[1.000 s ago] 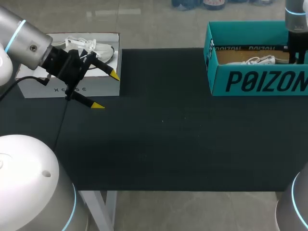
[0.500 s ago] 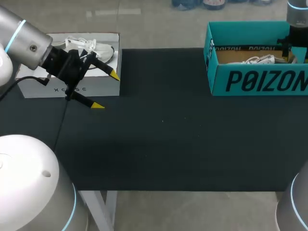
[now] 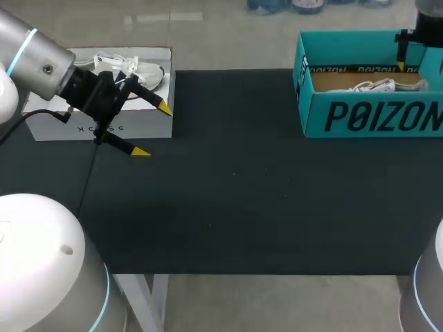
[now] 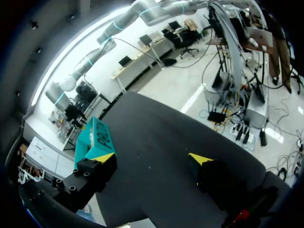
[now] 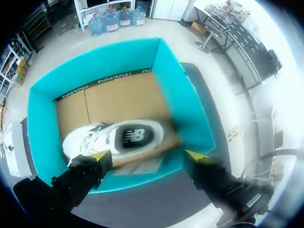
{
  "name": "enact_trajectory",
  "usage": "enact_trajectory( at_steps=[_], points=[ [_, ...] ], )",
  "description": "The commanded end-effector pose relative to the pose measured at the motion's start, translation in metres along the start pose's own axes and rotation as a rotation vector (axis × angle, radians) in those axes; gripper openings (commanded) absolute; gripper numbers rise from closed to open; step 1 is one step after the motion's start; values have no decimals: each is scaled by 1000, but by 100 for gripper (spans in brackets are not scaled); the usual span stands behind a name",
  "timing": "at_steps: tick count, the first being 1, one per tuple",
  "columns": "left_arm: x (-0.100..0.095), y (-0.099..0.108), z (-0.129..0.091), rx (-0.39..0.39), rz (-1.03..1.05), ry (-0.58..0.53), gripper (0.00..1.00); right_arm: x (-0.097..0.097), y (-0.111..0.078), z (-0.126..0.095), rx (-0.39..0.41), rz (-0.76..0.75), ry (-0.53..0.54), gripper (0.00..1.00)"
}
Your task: Take the shoe out of the shoebox, open the shoe tongue, remove and reinsert the insole, then place the shoe into the shoebox
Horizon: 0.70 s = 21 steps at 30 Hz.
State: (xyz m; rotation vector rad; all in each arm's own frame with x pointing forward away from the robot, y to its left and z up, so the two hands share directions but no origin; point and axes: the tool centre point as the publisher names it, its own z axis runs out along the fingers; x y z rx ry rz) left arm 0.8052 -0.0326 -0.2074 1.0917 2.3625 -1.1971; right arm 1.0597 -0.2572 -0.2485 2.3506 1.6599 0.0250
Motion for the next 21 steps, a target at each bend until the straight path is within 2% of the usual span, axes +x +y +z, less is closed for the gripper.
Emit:
enact_trajectory(
  at_steps=[1,21],
  points=[
    [0,0,0,-2,0,3,100,-2,-27,-38,-62,-6,20,100],
    [0,0,0,-2,0,3,100,-2,-27,-38,-62,-6,20,100]
  ],
)
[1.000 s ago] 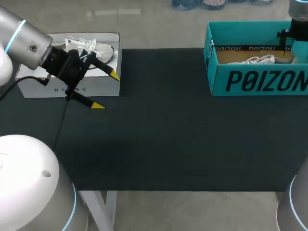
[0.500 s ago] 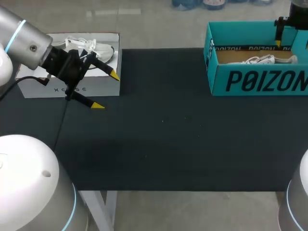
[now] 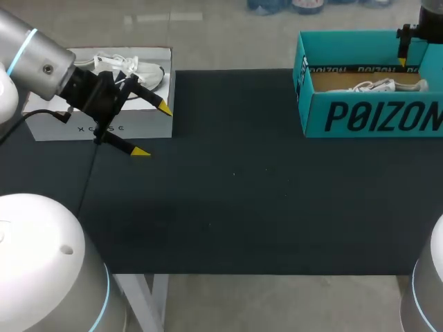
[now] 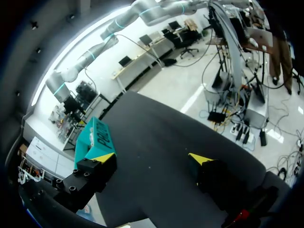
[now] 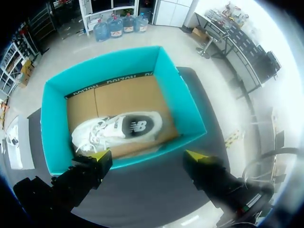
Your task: Take the shoe out of the shoebox, open the shoe tongue, remove and reinsert the insole, then place the shoe into the shoebox
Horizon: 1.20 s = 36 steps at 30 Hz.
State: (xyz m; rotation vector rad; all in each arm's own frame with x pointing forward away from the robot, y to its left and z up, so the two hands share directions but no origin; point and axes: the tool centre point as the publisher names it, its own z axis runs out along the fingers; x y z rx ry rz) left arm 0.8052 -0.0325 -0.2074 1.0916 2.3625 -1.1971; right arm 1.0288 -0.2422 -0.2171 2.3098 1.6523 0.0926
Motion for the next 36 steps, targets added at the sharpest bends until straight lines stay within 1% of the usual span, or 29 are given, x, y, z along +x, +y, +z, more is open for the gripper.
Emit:
enact_trajectory(
  at_steps=[1,3,4,6,7,8,9,10,11,13,15,17,20,22,23,25,26,28,29,30,32,34,36],
  points=[
    [0,0,0,-2,0,3,100,0,-1,0,-4,0,1,100],
    [-8,5,-31,-74,109,91,100,0,-1,0,-4,0,1,100],
    [-11,7,-46,-108,140,153,100,0,-1,0,-4,0,1,100],
    [-16,17,-75,-162,203,238,100,0,-1,0,-4,0,1,100],
    [-16,20,-84,-174,227,271,100,0,-1,0,-4,0,1,100],
    [-17,24,-97,-181,274,294,100,0,-1,0,-4,0,1,100],
    [-17,31,-114,-213,331,341,100,0,-1,0,-4,0,1,100],
    [-17,36,-123,-228,359,378,100,0,-1,0,-4,0,1,100],
    [-15,43,-136,-208,409,416,100,0,-1,0,-4,0,1,100],
    [-11,54,-155,-196,487,490,100,0,-1,0,-4,0,1,100],
    [-6,68,-172,-176,532,546,100,0,-1,0,-4,0,1,100],
    [1,83,-185,-176,570,618,100,0,-1,0,-4,0,1,100],
    [11,106,-201,-180,597,678,100,0,-1,0,-4,0,1,100],
    [17,118,-207,-194,611,710,100,0,-1,0,-4,0,1,100],
    [22,126,-210,-186,628,720,100,0,-1,0,-4,0,1,100],
    [28,137,-215,-231,653,737,100,0,-1,0,-4,0,1,100],
    [30,143,-216,-240,676,732,100,0,-1,0,-4,0,1,100],
    [36,153,-216,-301,690,781,100,0,-1,0,-4,0,1,100],
    [40,162,-215,-324,689,790,100,0,-1,0,-4,0,1,100],
    [41,169,-216,-338,688,767,100,0,-1,0,-4,0,1,100],
    [45,181,-216,-389,705,795,100,0,-1,0,-4,0,1,100],
    [48,192,-216,-412,709,774,100,0,-1,0,-4,0,1,100],
    [51,203,-215,-428,728,794,100,0,-1,0,-4,0,1,100]
  ],
)
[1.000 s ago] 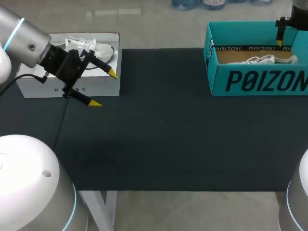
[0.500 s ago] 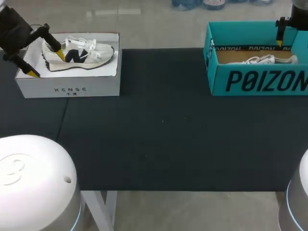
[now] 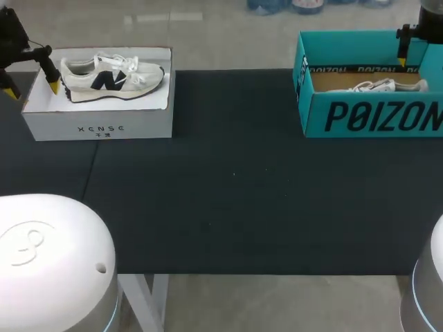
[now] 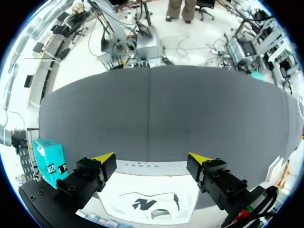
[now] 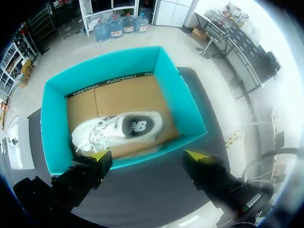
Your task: Take the shoe out of the shoebox, open the shoe tongue, remove and reinsert the insole, then place the shoe into the shoebox
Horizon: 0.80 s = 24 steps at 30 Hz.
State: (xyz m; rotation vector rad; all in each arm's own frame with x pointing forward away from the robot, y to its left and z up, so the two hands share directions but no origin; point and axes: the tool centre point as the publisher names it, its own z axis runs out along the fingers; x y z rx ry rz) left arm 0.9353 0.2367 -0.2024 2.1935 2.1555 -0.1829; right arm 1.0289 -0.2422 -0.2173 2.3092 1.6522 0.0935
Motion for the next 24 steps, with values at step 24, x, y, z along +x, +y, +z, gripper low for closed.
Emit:
enact_trajectory(
  at_steps=[24],
  points=[
    [11,15,23,-202,26,164,100,-1,-1,0,-3,0,1,100]
  ],
)
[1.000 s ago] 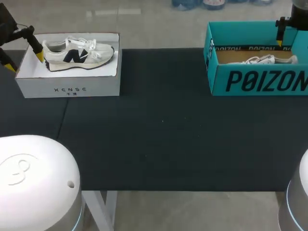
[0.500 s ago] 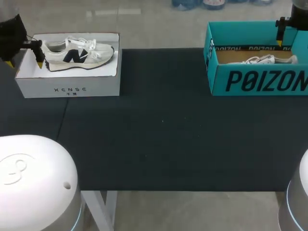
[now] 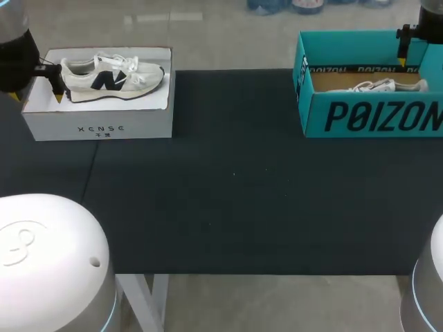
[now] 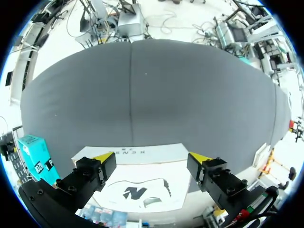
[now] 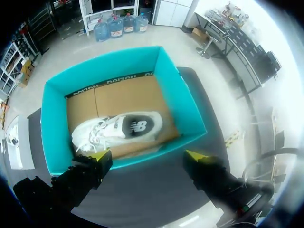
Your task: Take the shoe out of the shoebox, open the shoe tongue, remove and reinsert the insole, then place the shoe into the shoebox
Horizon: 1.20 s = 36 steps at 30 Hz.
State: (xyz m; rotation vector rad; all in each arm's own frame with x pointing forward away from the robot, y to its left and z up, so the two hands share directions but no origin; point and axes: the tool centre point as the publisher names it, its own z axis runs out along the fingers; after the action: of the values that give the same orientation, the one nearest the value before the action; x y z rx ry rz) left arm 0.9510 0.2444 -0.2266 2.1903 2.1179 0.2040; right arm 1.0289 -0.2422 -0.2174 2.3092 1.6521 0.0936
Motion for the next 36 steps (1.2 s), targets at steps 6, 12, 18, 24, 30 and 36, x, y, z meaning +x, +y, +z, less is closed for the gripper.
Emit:
enact_trajectory(
  at_steps=[6,12,18,24,30,36],
  points=[
    [20,17,4,-21,-3,21,100,-1,-1,0,-3,0,1,100],
    [61,69,10,-40,5,43,100,-1,-1,0,-3,0,1,100],
    [95,122,27,-43,23,47,100,-1,-1,0,-3,0,1,100],
    [104,160,47,-26,26,29,100,-1,-1,0,-3,0,1,100],
    [98,191,62,-4,35,8,100,-1,-1,0,-3,0,1,100],
    [88,215,75,21,34,14,100,-1,-1,0,-3,0,1,100]
  ],
)
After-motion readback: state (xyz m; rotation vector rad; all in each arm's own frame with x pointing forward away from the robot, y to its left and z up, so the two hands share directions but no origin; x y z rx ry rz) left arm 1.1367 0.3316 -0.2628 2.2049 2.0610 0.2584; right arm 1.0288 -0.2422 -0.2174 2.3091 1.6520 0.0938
